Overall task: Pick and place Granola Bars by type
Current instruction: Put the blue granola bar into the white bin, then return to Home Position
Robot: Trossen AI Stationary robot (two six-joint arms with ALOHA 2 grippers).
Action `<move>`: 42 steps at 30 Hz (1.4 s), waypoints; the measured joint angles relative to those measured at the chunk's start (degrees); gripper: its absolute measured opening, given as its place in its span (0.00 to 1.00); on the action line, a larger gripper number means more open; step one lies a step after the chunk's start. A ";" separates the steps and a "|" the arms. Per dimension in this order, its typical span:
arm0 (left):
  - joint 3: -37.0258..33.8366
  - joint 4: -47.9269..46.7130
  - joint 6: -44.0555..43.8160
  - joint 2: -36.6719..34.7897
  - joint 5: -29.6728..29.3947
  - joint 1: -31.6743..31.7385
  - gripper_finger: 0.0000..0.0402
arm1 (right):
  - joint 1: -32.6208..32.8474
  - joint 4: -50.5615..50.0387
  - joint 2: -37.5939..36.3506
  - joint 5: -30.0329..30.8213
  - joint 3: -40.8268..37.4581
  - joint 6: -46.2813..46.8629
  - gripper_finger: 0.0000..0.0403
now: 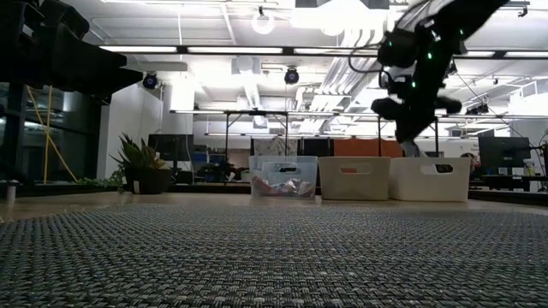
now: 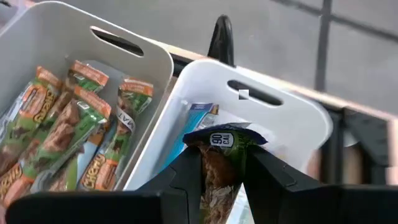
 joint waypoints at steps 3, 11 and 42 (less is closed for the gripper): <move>-0.02 -0.02 -0.01 0.01 0.00 0.00 0.57 | -2.23 4.03 0.00 -3.19 -3.22 1.15 0.22; 0.00 -0.02 -0.02 0.00 0.00 0.00 0.57 | -6.86 9.00 0.00 -11.38 -7.95 1.55 0.24; -0.02 -0.02 0.00 0.02 0.00 0.02 0.57 | 0.05 7.75 -26.38 -44.20 2.54 -4.31 0.25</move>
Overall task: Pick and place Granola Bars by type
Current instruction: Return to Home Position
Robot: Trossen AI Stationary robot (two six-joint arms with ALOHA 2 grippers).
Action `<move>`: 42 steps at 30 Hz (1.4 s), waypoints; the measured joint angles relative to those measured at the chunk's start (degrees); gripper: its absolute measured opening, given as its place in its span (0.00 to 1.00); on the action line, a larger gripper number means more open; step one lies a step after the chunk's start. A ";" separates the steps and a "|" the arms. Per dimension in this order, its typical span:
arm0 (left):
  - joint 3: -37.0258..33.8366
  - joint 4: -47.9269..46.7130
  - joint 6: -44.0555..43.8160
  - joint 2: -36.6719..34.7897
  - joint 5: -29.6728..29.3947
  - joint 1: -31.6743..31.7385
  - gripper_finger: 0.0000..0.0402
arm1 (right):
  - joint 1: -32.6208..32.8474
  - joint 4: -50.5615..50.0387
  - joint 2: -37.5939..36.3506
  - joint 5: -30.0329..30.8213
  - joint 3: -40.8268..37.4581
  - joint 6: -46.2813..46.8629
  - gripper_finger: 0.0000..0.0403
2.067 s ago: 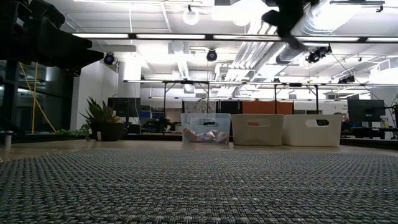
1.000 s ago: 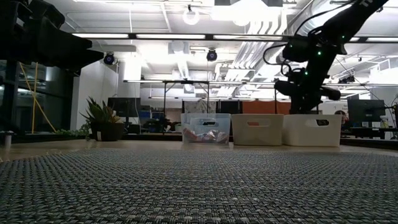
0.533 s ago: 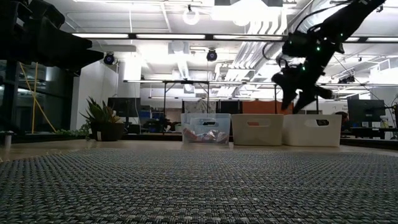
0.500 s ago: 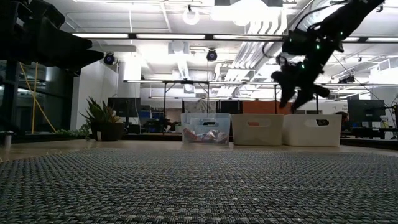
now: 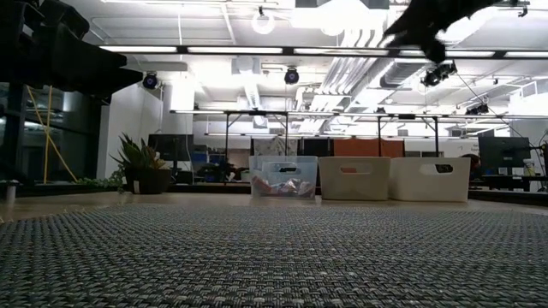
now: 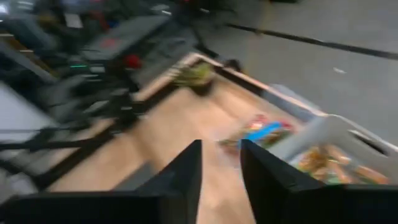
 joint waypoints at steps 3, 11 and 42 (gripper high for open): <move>0.00 0.02 0.00 -0.02 0.00 0.00 0.57 | 3.90 -2.99 -7.42 -1.39 0.00 1.16 0.14; 0.00 0.02 -0.02 -0.02 0.00 0.00 0.57 | 12.69 -4.04 -20.90 0.61 -0.15 1.67 0.02; 0.00 0.02 0.00 0.00 0.00 -0.01 0.57 | 33.48 54.41 -33.12 6.23 -44.42 10.53 0.00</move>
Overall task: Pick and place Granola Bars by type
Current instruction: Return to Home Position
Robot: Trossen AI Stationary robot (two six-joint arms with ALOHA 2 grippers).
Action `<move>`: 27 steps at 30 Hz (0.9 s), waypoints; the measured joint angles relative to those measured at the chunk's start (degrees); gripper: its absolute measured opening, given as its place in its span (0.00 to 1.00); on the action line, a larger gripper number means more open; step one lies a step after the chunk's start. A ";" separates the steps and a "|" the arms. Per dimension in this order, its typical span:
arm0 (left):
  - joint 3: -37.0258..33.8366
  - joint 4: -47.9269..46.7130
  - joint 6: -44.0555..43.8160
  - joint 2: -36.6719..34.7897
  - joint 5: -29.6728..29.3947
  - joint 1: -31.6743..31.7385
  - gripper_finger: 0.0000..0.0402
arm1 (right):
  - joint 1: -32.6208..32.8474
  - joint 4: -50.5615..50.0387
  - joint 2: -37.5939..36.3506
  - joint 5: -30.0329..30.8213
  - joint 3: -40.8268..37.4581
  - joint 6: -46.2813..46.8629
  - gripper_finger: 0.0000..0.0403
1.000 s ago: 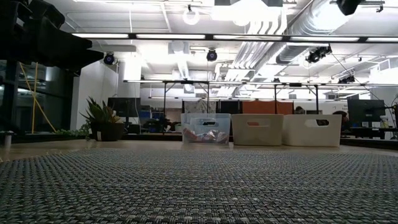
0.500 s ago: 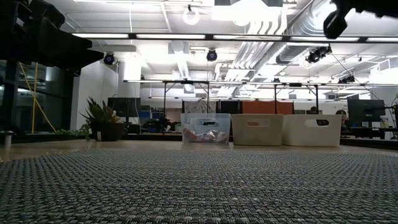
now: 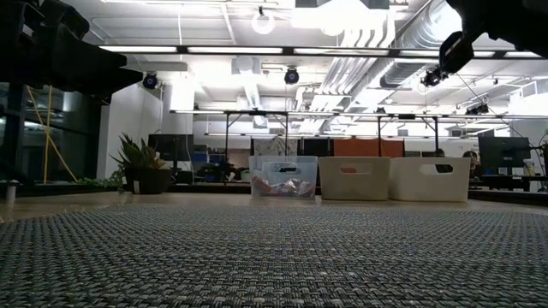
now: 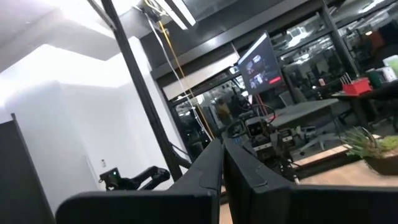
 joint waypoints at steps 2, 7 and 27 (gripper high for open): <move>0.02 0.00 -0.02 0.00 0.00 0.02 0.57 | 0.63 0.70 -0.01 -0.01 -0.48 -0.89 0.00; 0.01 -0.02 0.00 -0.02 0.00 0.01 0.57 | 1.15 1.16 -0.46 -0.82 -0.69 -1.10 0.00; 0.01 -0.02 0.00 -0.01 -0.02 0.00 0.57 | 1.24 -3.89 -10.93 -1.16 -4.75 2.33 0.00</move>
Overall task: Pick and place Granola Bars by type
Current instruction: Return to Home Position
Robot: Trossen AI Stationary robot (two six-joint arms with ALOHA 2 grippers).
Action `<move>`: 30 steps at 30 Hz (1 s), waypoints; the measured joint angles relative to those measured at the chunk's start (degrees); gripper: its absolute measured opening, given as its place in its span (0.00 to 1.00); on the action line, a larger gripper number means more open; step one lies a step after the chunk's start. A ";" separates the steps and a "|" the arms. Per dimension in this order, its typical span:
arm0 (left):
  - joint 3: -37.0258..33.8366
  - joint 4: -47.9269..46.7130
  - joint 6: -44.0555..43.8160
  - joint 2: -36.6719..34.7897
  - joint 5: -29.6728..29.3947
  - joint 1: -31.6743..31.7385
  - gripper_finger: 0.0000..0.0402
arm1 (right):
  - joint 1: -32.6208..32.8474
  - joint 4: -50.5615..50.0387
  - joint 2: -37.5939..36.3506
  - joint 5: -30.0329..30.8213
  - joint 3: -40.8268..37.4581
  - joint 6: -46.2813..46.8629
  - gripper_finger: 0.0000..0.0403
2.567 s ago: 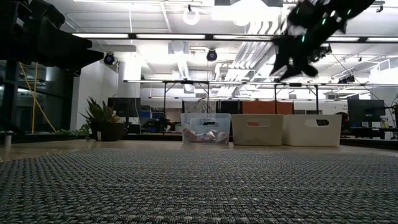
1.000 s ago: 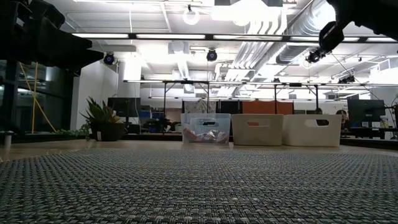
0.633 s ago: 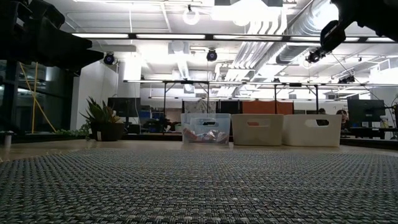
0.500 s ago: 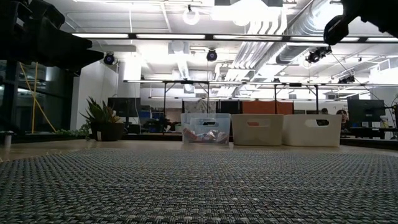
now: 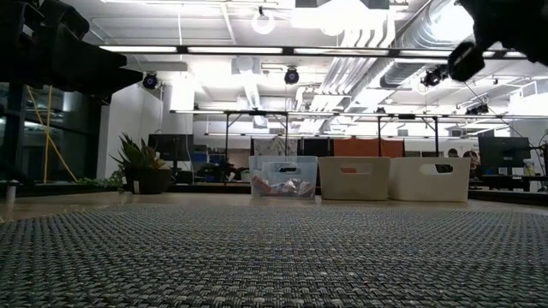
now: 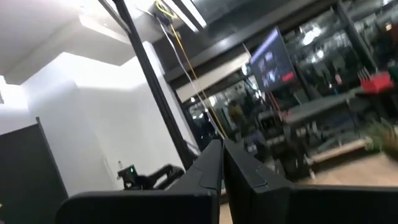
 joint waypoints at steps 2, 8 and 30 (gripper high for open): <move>0.00 0.00 -0.01 0.02 0.02 0.01 0.57 | 0.53 -1.16 0.10 0.17 -0.71 0.58 0.00; 0.01 0.00 -0.01 0.02 0.02 0.02 0.57 | 2.89 -2.58 0.02 1.07 -0.75 -2.23 0.00; -0.01 0.00 -0.02 0.02 0.02 0.01 0.57 | 5.52 -21.35 0.04 -0.06 -0.77 1.70 0.00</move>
